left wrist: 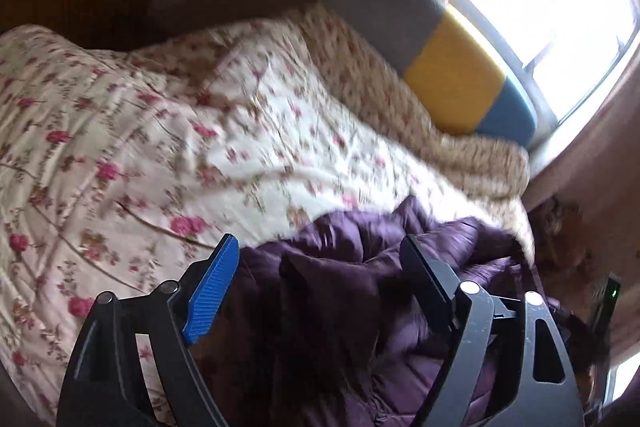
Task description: Fold large clothes
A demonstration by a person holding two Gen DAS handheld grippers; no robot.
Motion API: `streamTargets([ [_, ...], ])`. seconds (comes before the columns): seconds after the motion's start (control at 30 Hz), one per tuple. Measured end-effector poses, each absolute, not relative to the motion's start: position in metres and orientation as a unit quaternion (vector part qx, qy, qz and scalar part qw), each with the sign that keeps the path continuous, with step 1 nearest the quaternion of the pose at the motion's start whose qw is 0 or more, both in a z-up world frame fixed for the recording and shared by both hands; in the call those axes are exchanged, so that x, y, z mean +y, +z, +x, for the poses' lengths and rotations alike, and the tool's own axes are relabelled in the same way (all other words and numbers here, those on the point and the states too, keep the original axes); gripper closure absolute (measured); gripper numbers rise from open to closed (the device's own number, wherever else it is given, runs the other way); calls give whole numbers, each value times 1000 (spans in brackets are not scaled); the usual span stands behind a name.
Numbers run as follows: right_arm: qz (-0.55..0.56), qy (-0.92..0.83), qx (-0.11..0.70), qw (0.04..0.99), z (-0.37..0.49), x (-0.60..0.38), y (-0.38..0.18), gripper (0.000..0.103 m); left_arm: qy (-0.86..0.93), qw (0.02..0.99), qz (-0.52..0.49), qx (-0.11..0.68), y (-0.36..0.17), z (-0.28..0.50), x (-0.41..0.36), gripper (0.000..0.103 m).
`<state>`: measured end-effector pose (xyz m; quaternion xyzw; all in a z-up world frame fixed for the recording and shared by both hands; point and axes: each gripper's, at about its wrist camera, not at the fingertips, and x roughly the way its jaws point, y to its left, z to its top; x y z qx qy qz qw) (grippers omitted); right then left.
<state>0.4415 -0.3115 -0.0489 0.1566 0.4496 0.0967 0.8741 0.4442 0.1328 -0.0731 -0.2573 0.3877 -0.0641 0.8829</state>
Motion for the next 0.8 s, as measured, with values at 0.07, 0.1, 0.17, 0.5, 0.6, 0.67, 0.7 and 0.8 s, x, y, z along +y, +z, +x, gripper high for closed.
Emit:
streamTargets([
  [0.07,182,105,443,871,437,-318,-39,6,-66,881,-262,389,-73,436,138,21],
  [0.1,191,108,439,871,434,-321,-35,5,-73,880,-259,391,-75,431,137,21],
  [0.17,203,110,427,874,420,-330,-31,3,-85,877,-253,400,-83,421,133,21],
  [0.5,216,73,434,872,364,-375,-57,2,-114,843,-272,449,-141,376,121,21],
  [0.6,213,51,472,854,354,-380,-89,2,-128,837,-277,455,-146,374,116,21],
  [0.67,219,44,498,838,347,-379,-113,3,-129,836,-274,458,-148,374,113,27],
  [0.7,220,44,507,832,344,-377,-124,5,-132,833,-277,460,-150,373,113,31],
  [0.8,232,54,516,823,334,-368,-142,34,-143,831,-277,460,-152,369,113,53],
])
